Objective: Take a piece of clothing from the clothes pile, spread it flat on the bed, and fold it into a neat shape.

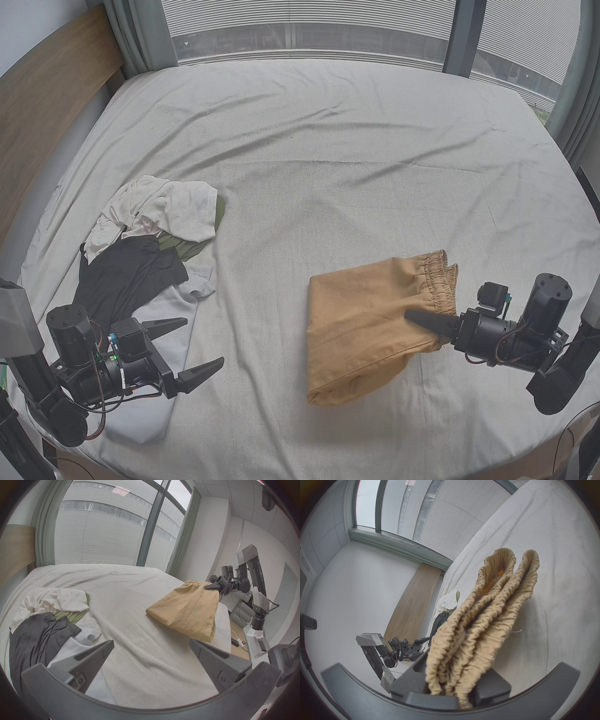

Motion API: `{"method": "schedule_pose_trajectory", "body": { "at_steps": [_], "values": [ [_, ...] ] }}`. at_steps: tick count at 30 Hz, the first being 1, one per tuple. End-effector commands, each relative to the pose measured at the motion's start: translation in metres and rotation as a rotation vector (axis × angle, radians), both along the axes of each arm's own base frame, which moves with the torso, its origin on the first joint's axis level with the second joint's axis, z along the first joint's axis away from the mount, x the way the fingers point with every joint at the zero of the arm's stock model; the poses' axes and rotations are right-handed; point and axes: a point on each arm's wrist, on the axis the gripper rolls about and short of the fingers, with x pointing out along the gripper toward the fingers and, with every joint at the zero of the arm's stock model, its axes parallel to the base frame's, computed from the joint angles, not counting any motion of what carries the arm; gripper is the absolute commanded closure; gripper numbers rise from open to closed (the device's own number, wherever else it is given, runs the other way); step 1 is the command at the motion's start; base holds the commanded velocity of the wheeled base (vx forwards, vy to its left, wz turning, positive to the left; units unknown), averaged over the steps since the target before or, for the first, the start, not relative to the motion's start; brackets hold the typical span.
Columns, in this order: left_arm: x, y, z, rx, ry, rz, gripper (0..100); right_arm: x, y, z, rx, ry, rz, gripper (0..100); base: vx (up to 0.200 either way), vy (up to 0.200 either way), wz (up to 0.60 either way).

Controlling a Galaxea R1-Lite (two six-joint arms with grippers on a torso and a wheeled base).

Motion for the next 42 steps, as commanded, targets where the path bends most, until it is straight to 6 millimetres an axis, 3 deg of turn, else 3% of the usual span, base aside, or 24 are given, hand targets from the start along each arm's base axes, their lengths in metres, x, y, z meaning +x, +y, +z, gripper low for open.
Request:
{"method": "schedule_pose_trajectory", "body": {
  "at_steps": [1, 8, 17, 23, 27, 29, 42],
  "values": [
    [0.000, 0.000, 0.000, 0.001, 0.002, 0.000, 0, 0.011, 0.003, 0.016, 0.035, -0.071, -0.006, 100, 0.000, 0.000, 0.00],
    [0.000, 0.000, 0.000, 0.000, 0.000, 0.000, 0, 0.032, 0.006, 0.038, 0.106, -0.137, -0.018, 100, 0.000, 0.000, 0.00],
    [-0.001, -0.001, 0.000, 0.001, 0.003, -0.003, 0, 0.053, 0.001, 0.051, 0.124, -0.189, -0.053, 100, 0.000, 0.000, 0.00],
    [-0.002, -0.002, -0.002, 0.003, 0.012, -0.012, 0, 0.082, -0.012, 0.077, 0.130, -0.232, -0.113, 100, 0.000, 0.000, 0.00],
    [-0.003, -0.003, -0.003, 0.004, 0.017, -0.015, 0, 0.087, -0.014, 0.082, 0.129, -0.234, -0.120, 100, 0.000, 0.000, 0.00],
    [-0.003, -0.003, -0.003, 0.003, 0.018, -0.015, 0, 0.102, -0.018, 0.097, 0.131, -0.249, -0.140, 100, 0.000, 0.000, 0.00],
    [-0.005, -0.003, -0.004, -0.001, 0.027, -0.034, 0, 0.160, -0.016, 0.105, 0.131, -0.258, -0.163, 100, 0.000, 0.000, 0.00]
  ]
}}
